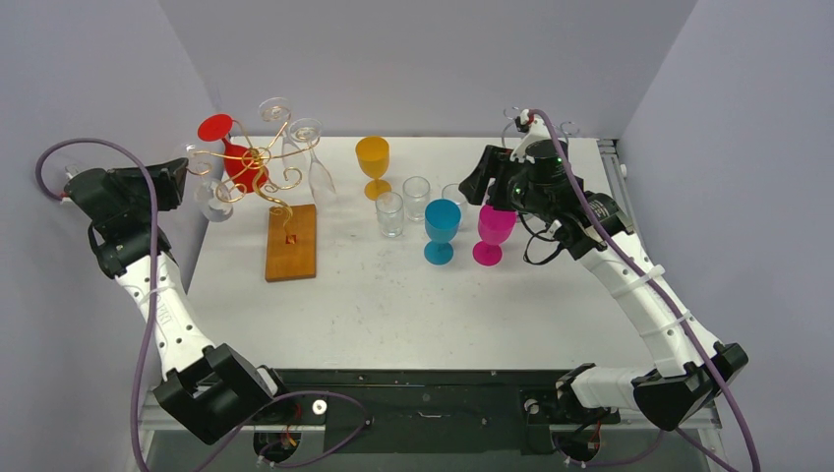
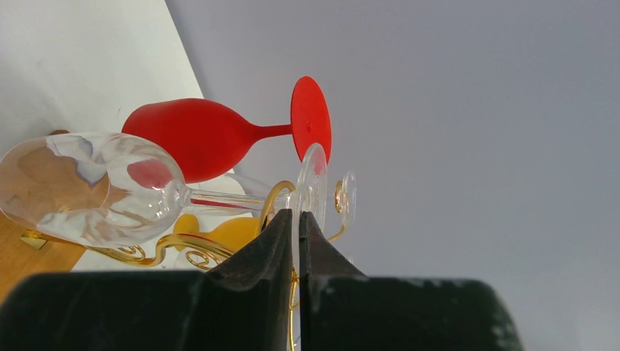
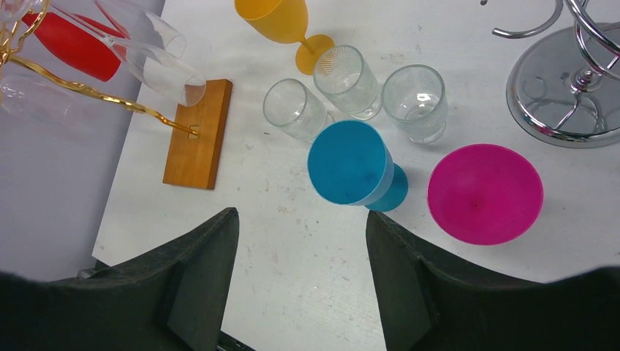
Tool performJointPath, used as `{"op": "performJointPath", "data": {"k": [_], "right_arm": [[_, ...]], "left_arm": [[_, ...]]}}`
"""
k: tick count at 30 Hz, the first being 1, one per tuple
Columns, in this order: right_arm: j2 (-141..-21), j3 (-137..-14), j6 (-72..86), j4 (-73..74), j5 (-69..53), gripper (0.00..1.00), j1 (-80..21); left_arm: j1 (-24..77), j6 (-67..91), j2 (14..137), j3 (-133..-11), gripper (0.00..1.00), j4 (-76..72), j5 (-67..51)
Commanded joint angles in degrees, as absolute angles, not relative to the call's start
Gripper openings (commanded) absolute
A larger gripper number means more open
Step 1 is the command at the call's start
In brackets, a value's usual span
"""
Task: Take the wine glass off the wine glass rack
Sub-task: Pick up the wine glass from the wine rack.
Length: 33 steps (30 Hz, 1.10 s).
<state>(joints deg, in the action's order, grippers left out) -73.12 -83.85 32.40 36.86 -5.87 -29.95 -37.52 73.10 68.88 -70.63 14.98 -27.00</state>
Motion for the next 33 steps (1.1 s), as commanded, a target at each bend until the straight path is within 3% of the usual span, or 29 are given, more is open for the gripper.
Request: {"op": "performJointPath", "data": {"k": [1,33], "right_arm": [[-73.5,-83.7,32.1,34.3,-6.4,0.6,-29.5],[-73.7,-83.5,32.1,34.2,-7.1,0.6,-29.3]], "left_arm": [[-36.6,73.4,69.7,-73.4,0.0,8.1,-26.9],[-33.0,71.6,64.8,-74.0,0.0,13.7,-30.9]]}}
